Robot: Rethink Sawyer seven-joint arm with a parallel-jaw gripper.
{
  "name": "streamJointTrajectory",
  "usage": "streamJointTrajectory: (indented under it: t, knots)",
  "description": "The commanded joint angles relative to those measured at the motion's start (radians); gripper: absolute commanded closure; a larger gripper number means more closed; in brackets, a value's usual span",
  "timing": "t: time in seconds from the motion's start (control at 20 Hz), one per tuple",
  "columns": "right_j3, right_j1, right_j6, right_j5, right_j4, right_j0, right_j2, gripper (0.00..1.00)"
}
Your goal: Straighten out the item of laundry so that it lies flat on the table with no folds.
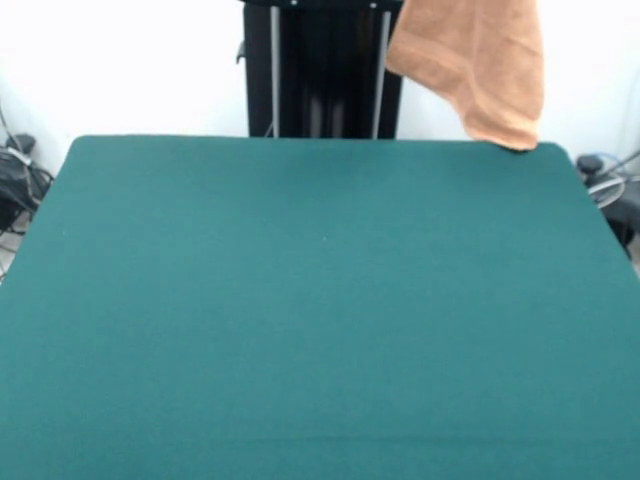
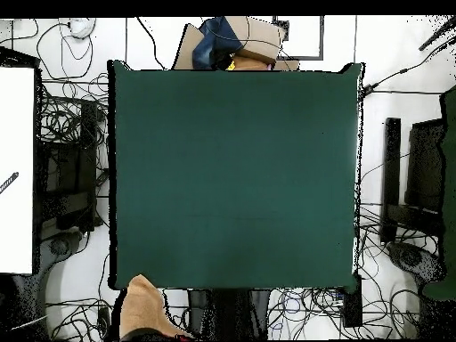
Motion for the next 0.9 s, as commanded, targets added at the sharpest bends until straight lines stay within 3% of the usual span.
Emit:
streamJointTrajectory:
  t: [0.05,0.35,0.7,0.9]
  knots:
    - [0.285,-0.079,0.088,-0.071,0.009,-0.015,-0.193,1.0]
    - [0.3,-0.172,0.141,0.015,-0.004,0.002,-0.199,1.0]
    - [0.287,-0.338,0.253,0.194,-0.005,0.082,-0.234,1.0]
    - [0.282,-0.378,0.286,0.246,-0.014,0.114,-0.262,1.0]
